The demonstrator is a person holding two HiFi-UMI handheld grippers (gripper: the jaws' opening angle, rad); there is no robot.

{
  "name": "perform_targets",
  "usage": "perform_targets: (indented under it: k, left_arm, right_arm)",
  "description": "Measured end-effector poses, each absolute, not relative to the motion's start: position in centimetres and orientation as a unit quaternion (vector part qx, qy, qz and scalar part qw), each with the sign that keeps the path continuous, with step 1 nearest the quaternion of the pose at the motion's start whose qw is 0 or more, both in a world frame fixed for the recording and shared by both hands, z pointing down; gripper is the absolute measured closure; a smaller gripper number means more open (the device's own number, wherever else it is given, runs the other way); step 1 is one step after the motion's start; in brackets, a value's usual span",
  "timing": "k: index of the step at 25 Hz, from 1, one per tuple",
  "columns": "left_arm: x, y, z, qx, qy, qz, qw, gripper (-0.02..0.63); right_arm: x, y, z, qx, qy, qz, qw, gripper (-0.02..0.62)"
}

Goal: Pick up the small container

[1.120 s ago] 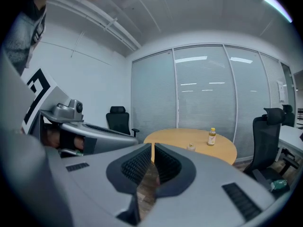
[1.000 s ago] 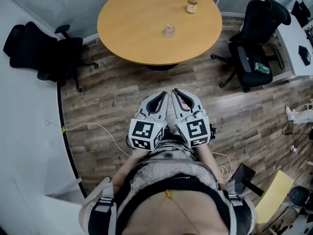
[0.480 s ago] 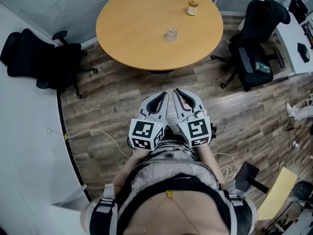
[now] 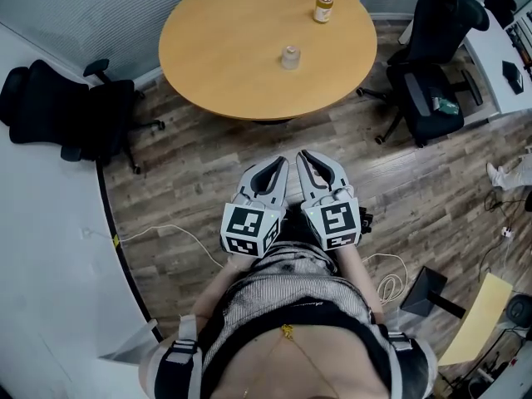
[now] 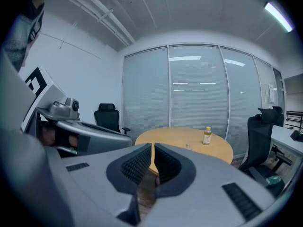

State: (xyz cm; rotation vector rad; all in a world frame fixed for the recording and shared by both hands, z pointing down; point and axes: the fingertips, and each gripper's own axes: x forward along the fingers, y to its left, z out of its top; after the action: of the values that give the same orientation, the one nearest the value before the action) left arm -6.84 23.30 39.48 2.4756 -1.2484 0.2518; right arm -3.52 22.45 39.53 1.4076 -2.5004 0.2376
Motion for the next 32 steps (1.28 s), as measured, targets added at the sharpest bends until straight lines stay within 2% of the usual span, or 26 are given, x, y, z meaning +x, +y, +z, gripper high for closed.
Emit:
perform_targets:
  k: [14, 32]
  left_arm:
    - [-6.0, 22.3, 39.9, 0.870, -0.449, 0.088, 0.185, 0.578]
    - [-3.6, 12.6, 39.1, 0.857, -0.470, 0.089, 0.191, 0.578]
  right_arm:
    - [-2.7, 21.0, 40.0, 0.477, -0.864, 0.091, 0.132, 0.561]
    - [-0.8, 11.2, 39.6, 0.445, -0.882, 0.088, 0.129, 0.561]
